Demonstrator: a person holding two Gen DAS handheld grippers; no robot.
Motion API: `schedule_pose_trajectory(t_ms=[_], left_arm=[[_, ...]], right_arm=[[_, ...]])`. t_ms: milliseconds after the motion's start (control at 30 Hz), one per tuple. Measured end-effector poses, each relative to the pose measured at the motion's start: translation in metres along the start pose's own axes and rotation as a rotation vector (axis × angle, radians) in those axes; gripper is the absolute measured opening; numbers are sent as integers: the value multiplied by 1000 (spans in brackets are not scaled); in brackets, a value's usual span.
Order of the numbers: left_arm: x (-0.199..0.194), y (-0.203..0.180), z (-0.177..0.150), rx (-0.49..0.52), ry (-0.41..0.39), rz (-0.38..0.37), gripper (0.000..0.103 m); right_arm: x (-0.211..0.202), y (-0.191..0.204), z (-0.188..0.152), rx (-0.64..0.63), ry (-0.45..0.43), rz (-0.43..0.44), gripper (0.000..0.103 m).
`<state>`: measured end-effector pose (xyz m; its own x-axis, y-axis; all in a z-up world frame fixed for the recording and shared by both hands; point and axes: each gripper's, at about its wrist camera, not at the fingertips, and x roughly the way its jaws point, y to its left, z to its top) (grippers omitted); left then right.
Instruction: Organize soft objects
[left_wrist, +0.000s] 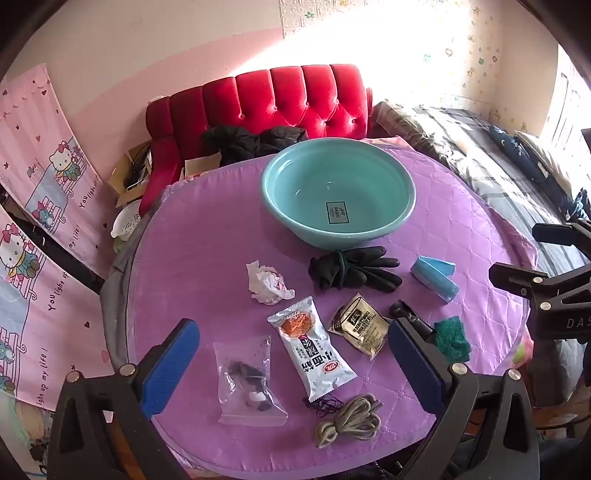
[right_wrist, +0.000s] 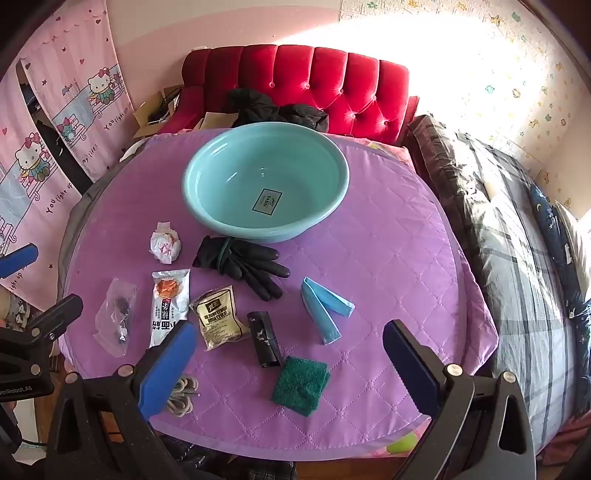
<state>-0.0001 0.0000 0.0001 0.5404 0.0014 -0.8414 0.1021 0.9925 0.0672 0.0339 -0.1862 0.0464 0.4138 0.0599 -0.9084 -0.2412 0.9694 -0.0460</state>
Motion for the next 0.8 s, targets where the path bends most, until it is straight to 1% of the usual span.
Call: schedule_pose_trajectory(t_ms=[33, 333, 800], left_arm=[[0, 0, 0, 3, 9, 5, 103], [-1, -3, -5, 5, 2, 20, 103], [-5, 1, -7, -2, -2, 19, 103]], right_arm=[[0, 0, 0, 1, -1, 1, 103], [-3, 1, -3, -8, 2, 14, 103], [-3, 6, -1, -22, -9, 9, 103]])
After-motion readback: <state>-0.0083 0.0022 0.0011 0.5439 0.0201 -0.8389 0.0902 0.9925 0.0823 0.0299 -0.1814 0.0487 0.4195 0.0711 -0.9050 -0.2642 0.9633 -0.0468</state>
